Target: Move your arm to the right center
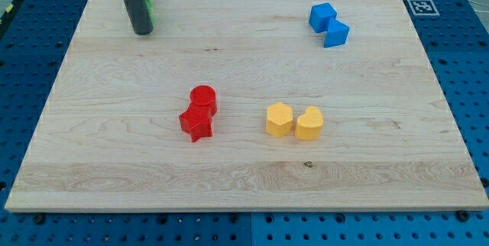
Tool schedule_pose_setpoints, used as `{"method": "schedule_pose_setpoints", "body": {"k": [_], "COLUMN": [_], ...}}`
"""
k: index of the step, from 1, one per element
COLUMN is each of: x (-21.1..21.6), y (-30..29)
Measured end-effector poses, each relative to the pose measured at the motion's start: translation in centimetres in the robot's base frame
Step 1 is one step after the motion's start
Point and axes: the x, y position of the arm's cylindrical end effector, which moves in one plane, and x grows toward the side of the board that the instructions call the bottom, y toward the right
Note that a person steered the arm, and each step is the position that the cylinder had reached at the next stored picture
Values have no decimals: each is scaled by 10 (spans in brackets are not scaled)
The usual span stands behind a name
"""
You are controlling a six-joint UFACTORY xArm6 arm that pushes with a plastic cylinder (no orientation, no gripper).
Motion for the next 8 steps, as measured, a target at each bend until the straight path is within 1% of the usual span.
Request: {"method": "schedule_pose_setpoints", "body": {"k": [1,2,4,7,8], "x": [-4,28,29,35,46], "y": [-5,21,75,75,98]}}
